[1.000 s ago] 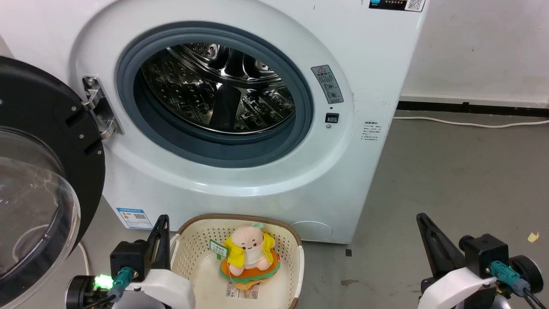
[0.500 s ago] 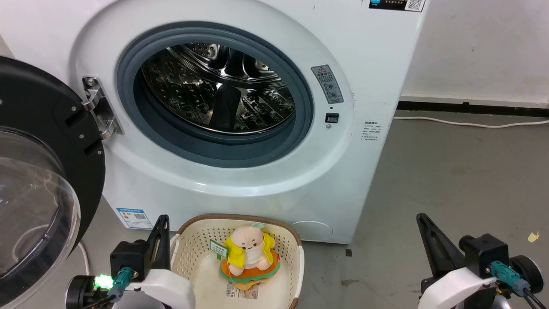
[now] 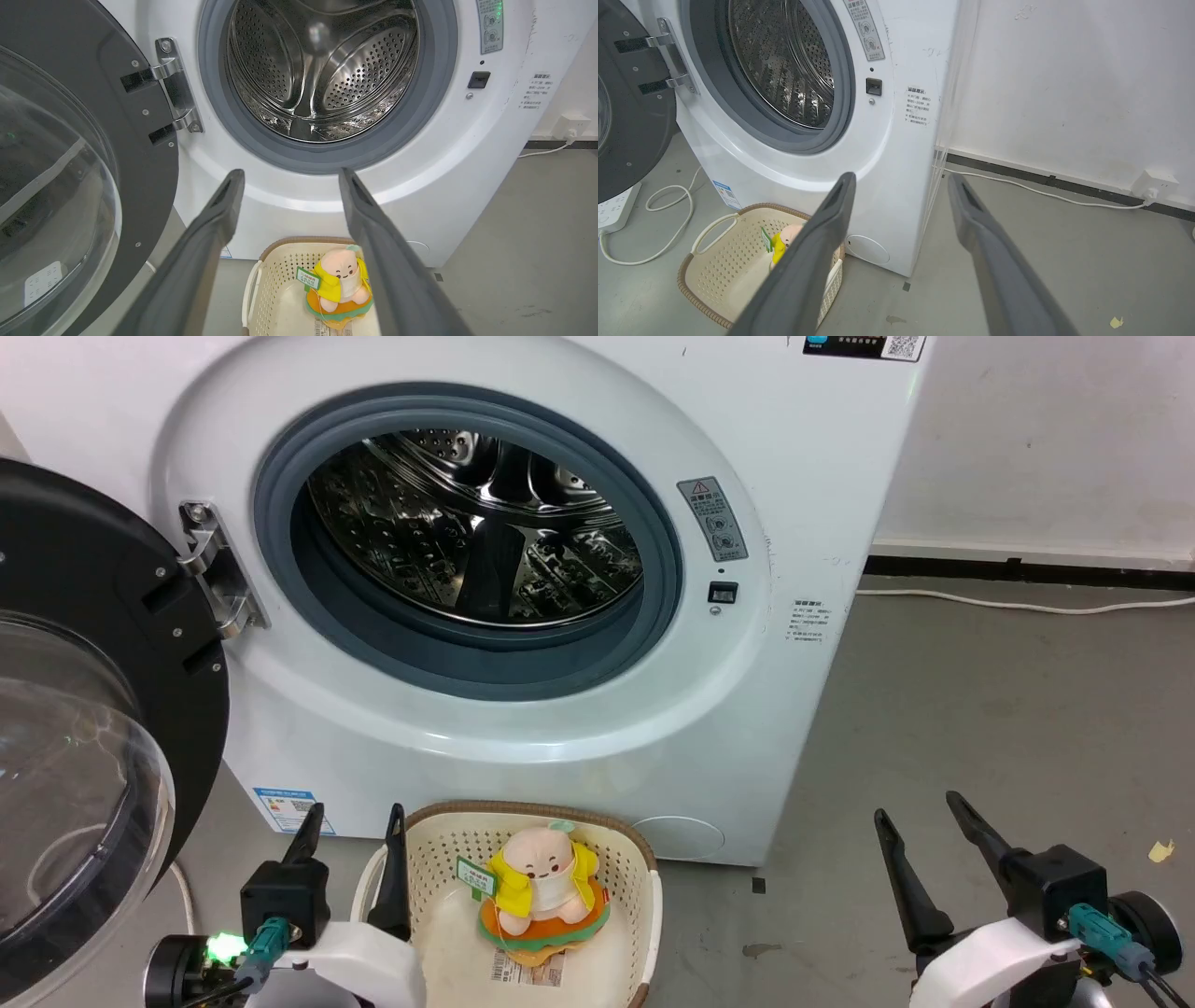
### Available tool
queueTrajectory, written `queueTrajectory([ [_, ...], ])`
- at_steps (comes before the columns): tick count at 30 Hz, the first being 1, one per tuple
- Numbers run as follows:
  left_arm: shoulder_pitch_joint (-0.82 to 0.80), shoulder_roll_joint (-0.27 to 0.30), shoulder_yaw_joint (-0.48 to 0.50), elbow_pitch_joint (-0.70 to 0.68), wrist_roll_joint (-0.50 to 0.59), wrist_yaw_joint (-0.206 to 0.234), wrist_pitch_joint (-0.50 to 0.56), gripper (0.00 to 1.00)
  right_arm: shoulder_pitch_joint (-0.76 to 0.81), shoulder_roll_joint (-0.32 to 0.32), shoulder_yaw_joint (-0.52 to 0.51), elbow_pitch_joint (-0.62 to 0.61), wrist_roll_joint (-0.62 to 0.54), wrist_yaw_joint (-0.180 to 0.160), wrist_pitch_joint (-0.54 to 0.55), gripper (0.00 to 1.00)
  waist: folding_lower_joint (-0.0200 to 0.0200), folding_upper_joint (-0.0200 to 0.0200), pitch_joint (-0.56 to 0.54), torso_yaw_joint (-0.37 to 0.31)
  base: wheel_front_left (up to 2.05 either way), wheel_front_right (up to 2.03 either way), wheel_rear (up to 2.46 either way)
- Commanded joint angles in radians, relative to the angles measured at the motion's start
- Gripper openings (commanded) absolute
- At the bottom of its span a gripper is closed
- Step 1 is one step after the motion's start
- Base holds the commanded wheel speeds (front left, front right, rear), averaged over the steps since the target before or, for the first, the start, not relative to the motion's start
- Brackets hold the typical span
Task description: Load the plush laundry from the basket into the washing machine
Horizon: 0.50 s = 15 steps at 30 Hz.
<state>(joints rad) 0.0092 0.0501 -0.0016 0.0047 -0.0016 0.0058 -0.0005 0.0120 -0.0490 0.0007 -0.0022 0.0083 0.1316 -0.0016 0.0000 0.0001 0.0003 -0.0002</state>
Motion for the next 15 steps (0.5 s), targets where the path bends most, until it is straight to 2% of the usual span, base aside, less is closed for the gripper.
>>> queueTrajectory([
  [1,0.0,0.0,-0.004,0.0,-0.001,0.001,-0.006,1.0,0.001,0.0,0.0,0.0,0.006,0.0,-0.006,1.0,0.0001,-0.0001,0.001,0.0,0.0,0.0,0.0],
  [15,-0.031,0.006,-0.028,0.012,-0.002,0.004,-0.039,1.0,-0.019,0.0,-0.01,-0.018,0.053,0.0,-0.039,1.0,0.0001,-0.0001,0.066,-0.028,0.0,0.0,0.0],
])
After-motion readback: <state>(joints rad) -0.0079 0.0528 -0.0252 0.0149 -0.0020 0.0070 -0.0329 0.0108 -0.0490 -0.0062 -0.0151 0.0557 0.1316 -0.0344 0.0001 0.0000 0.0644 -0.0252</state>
